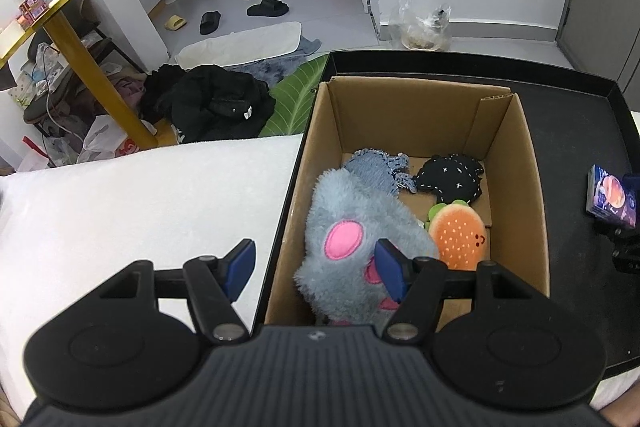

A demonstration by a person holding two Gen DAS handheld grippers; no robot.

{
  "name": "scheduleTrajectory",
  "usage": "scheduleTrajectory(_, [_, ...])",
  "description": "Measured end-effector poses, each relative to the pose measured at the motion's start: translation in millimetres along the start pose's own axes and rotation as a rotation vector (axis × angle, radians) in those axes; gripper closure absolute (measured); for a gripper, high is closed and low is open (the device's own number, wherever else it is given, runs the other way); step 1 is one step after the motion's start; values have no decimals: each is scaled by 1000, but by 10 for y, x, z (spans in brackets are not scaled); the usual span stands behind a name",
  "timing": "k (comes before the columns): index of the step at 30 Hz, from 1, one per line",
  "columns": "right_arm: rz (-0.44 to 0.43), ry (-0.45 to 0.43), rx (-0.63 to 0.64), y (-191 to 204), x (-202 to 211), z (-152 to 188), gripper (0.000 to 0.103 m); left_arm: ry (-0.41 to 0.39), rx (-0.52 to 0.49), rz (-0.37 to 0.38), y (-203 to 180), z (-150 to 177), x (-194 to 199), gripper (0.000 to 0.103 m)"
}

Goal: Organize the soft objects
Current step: 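Lift the purple card with the right tool and carry it over the box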

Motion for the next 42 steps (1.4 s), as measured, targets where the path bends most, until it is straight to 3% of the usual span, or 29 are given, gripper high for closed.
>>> scheduleTrajectory(7, [-22, -18, -46, -41, -64, -20, 33, -3, -6, -3, -11, -3, 6, 39])
scheduleTrajectory(9, [-26, -19, -52, -44, -64, -15, 35, 0, -5, -3, -13, -3, 4, 39])
scheduleTrajectory(11, [-10, -20, -43, -80, -71, 16, 47, 2, -2, -1, -17, -7, 4, 39])
scheduleTrajectory(20, [-29, -22, -86, -96, 81, 63, 60, -12, 15, 14, 35, -4, 49, 39])
scheduleTrajectory(30, [-58, -80, -179, -111, 364, 6, 66, -34, 47, 41, 113, 10, 112, 39])
scheduleTrajectory(42, [-111, -197, -281, -38, 818, -334, 66, -24, 129, 126, 229, 12, 76, 39])
Point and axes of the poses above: each gripper's, at about its wrist camera, not at the fingertips, and x roughly against the way its jaws point, y to its left, z to its underside, the point moved 7 cm from there along -x, roughly the way its jaws point, and after that the axes turned 7 degrees about x, right-handed, at the moved point
